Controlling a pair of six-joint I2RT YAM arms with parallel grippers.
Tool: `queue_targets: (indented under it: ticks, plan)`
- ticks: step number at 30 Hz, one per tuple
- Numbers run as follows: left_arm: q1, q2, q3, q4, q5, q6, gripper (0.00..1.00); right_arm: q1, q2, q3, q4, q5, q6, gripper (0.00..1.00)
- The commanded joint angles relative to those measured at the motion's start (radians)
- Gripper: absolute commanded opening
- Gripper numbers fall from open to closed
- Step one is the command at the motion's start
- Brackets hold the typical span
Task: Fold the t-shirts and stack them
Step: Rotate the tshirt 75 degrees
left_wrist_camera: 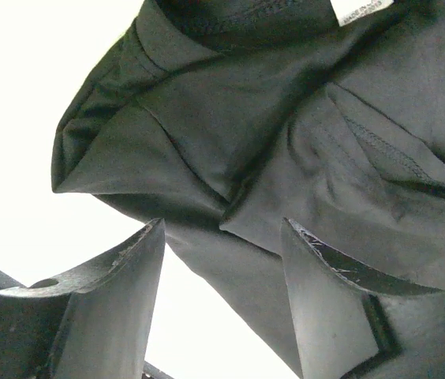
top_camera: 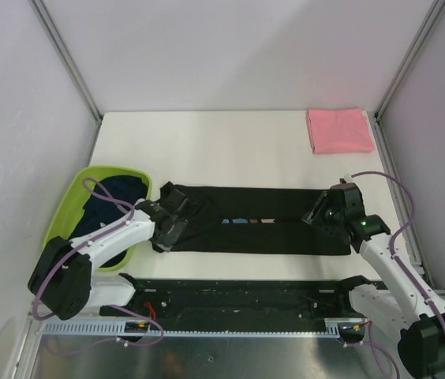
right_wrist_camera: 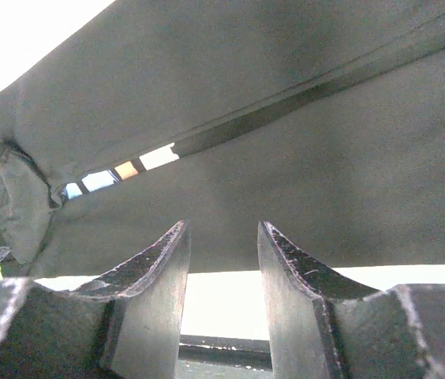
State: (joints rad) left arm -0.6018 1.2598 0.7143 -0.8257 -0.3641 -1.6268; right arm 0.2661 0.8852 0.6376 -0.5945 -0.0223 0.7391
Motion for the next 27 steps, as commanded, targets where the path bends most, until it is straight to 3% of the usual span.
queue_targets:
  ticks: [1, 12, 27]
  plan:
    - [0.005, 0.038, 0.006, -0.015, -0.056, -0.052, 0.66, -0.005, -0.014, -0.005, 0.011, -0.016, -0.014, 0.45]
    - [0.005, 0.196, 0.087, -0.010, -0.081, -0.038, 0.65, -0.028, -0.009, -0.006, 0.009, -0.021, -0.027, 0.44]
    - [0.083, 0.432, 0.294, 0.080, -0.113, 0.237, 0.61, -0.133, 0.035, -0.006, 0.048, -0.079, -0.072, 0.44]
